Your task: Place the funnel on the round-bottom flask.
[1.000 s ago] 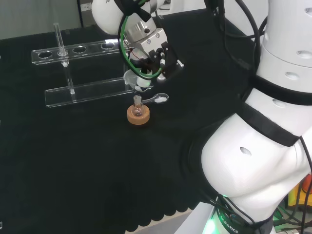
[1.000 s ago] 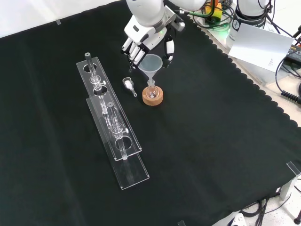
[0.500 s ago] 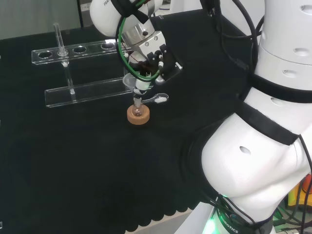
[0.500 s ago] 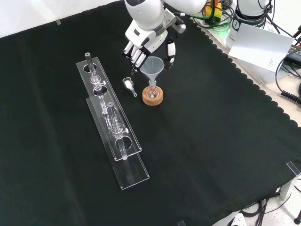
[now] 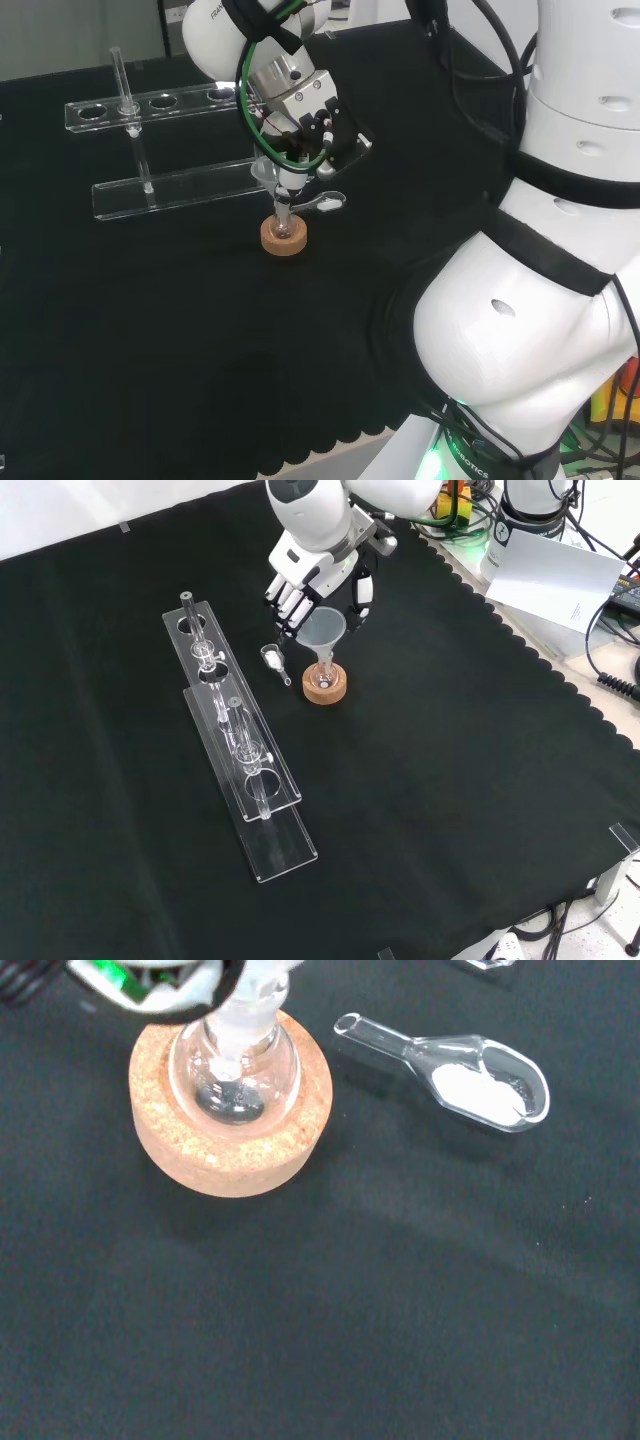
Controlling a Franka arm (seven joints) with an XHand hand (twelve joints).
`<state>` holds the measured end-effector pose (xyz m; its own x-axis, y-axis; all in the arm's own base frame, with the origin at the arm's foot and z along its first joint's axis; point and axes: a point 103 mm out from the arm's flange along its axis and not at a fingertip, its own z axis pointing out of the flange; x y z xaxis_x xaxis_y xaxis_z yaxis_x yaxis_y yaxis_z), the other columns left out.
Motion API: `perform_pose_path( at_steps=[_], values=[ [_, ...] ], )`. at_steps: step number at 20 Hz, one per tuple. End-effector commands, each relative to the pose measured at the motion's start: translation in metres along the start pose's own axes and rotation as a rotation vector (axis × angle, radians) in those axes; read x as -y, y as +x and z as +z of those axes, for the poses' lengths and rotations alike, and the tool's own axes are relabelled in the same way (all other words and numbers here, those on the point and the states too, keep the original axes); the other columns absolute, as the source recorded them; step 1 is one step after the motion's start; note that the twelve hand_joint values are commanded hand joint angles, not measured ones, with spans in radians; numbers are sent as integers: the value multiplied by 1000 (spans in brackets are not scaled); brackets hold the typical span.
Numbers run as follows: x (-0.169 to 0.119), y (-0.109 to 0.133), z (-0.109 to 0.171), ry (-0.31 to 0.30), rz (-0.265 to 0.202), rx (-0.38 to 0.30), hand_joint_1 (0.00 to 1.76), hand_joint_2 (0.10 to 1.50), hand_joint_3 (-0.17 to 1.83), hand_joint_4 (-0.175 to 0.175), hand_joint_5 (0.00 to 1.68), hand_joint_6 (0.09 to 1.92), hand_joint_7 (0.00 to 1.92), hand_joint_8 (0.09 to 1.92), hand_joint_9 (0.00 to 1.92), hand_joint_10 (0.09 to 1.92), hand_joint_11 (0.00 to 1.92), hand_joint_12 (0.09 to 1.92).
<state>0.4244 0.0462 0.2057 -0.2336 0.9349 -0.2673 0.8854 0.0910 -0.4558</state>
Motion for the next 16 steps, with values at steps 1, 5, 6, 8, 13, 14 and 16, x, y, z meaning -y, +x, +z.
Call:
perform_pose_path(
  at_steps=[1,5,6,8,13,14,16],
  values=[
    [0,0,-2,-13,2,4,800,637,618,-48,229,115,85,772,438,721,258,1351],
    [1,-1,-4,-16,-1,0,796,635,619,-48,225,87,67,748,422,719,245,1364],
    [2,-1,-5,-16,-4,-3,792,634,619,-48,223,87,62,744,417,718,243,1364],
    [3,-2,-7,-24,-12,-13,773,628,616,-47,210,87,43,734,392,711,233,1364],
    [11,-6,-13,-42,-24,-35,644,625,517,-44,140,87,1,692,310,730,196,1384],
    [13,-7,-15,-49,-24,-39,629,627,505,-43,134,87,0,687,305,732,193,1385],
    [16,-9,-20,-58,-22,-42,600,625,488,-43,128,87,0,682,299,733,187,1385]
  ],
)
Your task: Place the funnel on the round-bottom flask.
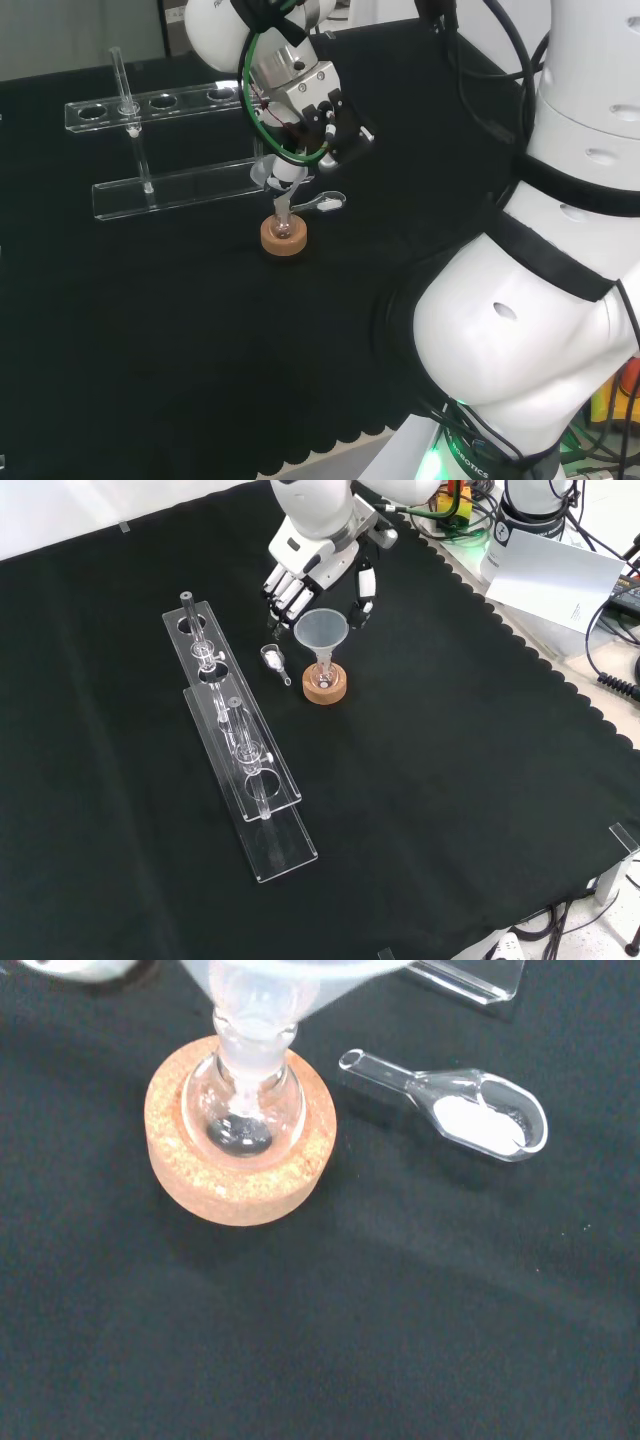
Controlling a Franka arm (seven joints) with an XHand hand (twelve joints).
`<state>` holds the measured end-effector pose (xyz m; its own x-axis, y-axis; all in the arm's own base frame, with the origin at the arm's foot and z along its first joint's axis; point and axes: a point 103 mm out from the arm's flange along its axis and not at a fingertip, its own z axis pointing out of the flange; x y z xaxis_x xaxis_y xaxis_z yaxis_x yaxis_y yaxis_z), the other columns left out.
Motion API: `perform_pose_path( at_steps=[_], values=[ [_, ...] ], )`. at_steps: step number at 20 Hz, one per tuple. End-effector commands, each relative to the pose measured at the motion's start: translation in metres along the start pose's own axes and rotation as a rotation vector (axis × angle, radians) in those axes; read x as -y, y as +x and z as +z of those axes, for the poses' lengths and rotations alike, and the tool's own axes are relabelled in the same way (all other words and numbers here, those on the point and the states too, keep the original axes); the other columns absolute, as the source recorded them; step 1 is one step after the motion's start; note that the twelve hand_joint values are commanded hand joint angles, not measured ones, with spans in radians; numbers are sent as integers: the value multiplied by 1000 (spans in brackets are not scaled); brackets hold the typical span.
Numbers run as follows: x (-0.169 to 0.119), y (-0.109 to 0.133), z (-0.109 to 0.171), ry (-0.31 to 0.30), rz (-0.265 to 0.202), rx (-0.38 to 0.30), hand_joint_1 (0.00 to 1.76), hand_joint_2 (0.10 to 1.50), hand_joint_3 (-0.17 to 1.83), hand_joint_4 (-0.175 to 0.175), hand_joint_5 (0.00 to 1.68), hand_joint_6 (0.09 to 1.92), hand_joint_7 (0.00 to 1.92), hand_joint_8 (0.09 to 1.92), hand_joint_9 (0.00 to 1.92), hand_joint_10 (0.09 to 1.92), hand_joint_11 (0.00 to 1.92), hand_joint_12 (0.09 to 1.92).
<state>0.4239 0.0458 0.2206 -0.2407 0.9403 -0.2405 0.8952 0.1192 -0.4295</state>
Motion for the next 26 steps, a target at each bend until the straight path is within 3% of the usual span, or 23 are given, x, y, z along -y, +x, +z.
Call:
perform_pose_path(
  at_steps=[1,14,20,26],
  values=[
    [11,-6,-9,-25,-3,-20,588,631,469,-43,125,87,0,679,297,734,185,1387],
    [35,-28,-37,-93,41,-55,556,647,414,-40,113,87,0,660,273,729,165,1391],
    [48,-55,-45,-127,82,-93,553,656,402,-39,116,87,0,664,265,729,152,1397],
    [50,-86,-32,-169,110,-144,610,682,391,-39,195,87,88,705,305,730,162,1401]
  ],
)
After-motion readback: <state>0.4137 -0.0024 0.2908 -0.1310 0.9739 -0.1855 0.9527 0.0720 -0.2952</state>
